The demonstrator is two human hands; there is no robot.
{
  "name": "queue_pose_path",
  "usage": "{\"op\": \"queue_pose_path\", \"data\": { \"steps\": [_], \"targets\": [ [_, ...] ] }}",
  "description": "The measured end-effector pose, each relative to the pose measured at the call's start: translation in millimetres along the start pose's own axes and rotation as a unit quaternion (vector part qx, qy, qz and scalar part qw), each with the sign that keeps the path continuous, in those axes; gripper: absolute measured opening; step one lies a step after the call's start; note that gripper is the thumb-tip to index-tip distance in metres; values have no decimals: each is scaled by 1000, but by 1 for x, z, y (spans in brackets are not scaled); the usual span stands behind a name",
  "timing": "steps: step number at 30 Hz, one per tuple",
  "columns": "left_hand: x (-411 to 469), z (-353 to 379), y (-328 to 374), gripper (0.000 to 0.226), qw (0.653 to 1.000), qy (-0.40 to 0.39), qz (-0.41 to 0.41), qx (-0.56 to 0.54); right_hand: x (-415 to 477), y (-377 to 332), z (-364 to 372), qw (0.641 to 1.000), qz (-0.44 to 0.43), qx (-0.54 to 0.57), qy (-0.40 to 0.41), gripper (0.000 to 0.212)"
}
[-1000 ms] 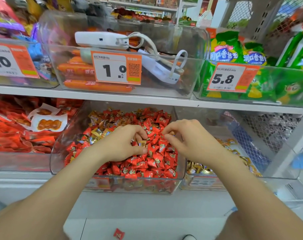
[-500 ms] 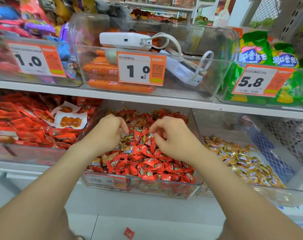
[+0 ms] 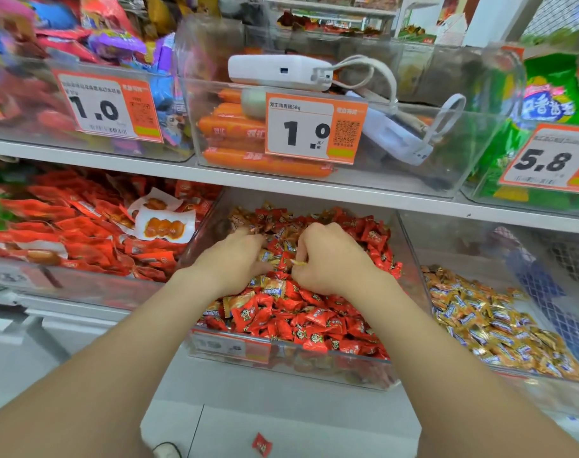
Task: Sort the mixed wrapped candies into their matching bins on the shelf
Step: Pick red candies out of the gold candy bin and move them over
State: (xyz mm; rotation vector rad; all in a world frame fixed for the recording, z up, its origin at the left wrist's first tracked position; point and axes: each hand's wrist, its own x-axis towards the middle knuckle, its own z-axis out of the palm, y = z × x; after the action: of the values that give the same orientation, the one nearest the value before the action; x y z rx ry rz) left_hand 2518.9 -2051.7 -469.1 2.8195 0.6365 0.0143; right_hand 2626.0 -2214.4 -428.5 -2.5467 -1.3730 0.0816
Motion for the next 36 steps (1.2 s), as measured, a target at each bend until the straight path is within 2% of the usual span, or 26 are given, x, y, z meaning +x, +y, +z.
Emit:
{"op": "queue_pose_path", "data": {
  "steps": [5, 9, 13, 15, 18, 21, 24, 27, 32, 36],
  "targets": [
    [7, 3, -1, 63, 999, -10, 33, -28, -12, 6, -11, 989, 30, 124, 73, 35],
    [6, 6, 9, 47, 997, 18, 50, -61, -14, 9, -11, 985, 26, 123, 116, 46],
    [0, -3, 14, 26, 991, 15, 77, -108, -16, 13, -10, 984, 2, 151, 94, 29],
    [-6, -12, 13, 27, 990, 35, 77, -113, -16, 13, -10, 984, -1, 159, 83, 23],
    [-19, -27, 12, 33, 987, 69, 53, -135, -17, 8, -10, 986, -5, 157, 61, 39],
    [-32, -36, 8, 28, 985, 87, 37, -146, -18, 0, -11, 985, -23, 161, 49, 23],
    [-42, -38, 8, 37, 989, 77, 33, -120, -20, -10, -7, 993, -63, 95, -12, 17],
    [-50, -35, 12, 37, 997, 35, 26, -57, -18, -15, 1, 994, -97, -6, -43, 27],
    [-61, -32, 11, 38, 999, 8, 31, 31, -12, -9, -2, 993, -90, 56, -55, 14],
    [-69, -35, 4, 44, 999, 19, 49, -5, -15, -5, -9, 992, -48, 111, -19, 16]
  ]
}}
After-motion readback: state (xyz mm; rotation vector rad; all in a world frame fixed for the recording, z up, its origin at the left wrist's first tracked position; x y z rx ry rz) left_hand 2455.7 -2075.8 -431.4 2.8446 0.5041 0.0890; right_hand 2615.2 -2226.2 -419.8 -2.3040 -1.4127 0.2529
